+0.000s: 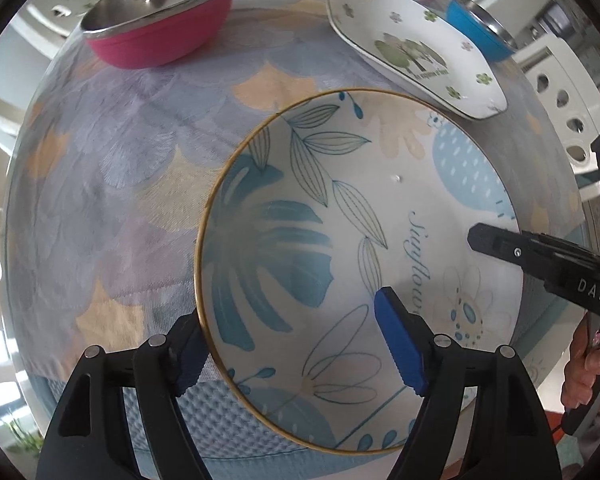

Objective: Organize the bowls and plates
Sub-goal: 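Lower the round plate flat onto the cloth and open the right gripper, then grasp the rim of the hexagonal forest plate with the right gripper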

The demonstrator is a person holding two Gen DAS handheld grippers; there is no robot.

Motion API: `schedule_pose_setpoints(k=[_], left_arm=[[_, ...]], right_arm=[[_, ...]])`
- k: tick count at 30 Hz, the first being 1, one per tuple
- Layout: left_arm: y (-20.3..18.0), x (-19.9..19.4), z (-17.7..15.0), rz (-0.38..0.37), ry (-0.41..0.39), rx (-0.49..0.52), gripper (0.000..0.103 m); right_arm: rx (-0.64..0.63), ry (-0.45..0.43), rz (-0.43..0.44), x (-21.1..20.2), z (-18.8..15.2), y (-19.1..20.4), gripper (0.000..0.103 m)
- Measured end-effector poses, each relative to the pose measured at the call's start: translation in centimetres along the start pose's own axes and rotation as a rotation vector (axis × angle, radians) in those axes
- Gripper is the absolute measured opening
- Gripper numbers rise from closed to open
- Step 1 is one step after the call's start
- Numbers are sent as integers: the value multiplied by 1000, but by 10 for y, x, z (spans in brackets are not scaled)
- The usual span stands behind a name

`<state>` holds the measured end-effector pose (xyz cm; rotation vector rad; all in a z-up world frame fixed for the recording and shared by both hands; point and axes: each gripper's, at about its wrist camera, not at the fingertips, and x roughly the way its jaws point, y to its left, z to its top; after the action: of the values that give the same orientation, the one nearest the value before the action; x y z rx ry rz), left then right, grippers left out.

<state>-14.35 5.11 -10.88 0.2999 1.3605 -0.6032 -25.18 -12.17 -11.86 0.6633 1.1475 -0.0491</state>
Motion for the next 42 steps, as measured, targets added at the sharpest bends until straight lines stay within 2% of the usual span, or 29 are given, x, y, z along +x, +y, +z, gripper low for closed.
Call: schedule_pose_setpoints(k=[4,9,13,16,18,22,24,25,27,29,31,36,42], left_arm=[[-7,2,-3,1,7,36,85],[-19,9,-3,8,14,56,93],[-22,13,1,17,25,27,97],[-23,17,9,27,48,-15,100],[-25,21,14,35,63,-35,103],[-25,28,26,44,74,-93,103],[-26,29,30,49,86,-102,103],[-26,29,32,54,94,-95,103],[-24,28,34,76,107,-84,102],[-23,23,36,102,110,-79,97],[-16,17,42,117,101,-103,97],[0,-9,62,99,72,-160,97],[2,-39,106,69,3,-131,97]], right_arm=[[50,-43,15,-1,-5,-5,19],[92,-46,56,-1,-4,-11,20],[92,-19,85,-2,-1,-14,20],[80,42,89,0,7,-12,24],[61,91,92,3,13,-7,33],[-34,198,80,9,23,5,46],[-69,255,103,13,26,13,70],[-82,278,107,15,26,16,75],[-98,329,89,18,29,21,76],[-104,375,78,21,31,20,76],[-133,404,52,17,34,19,76],[-181,386,17,-7,48,9,76],[-222,270,-32,-56,92,1,76]])
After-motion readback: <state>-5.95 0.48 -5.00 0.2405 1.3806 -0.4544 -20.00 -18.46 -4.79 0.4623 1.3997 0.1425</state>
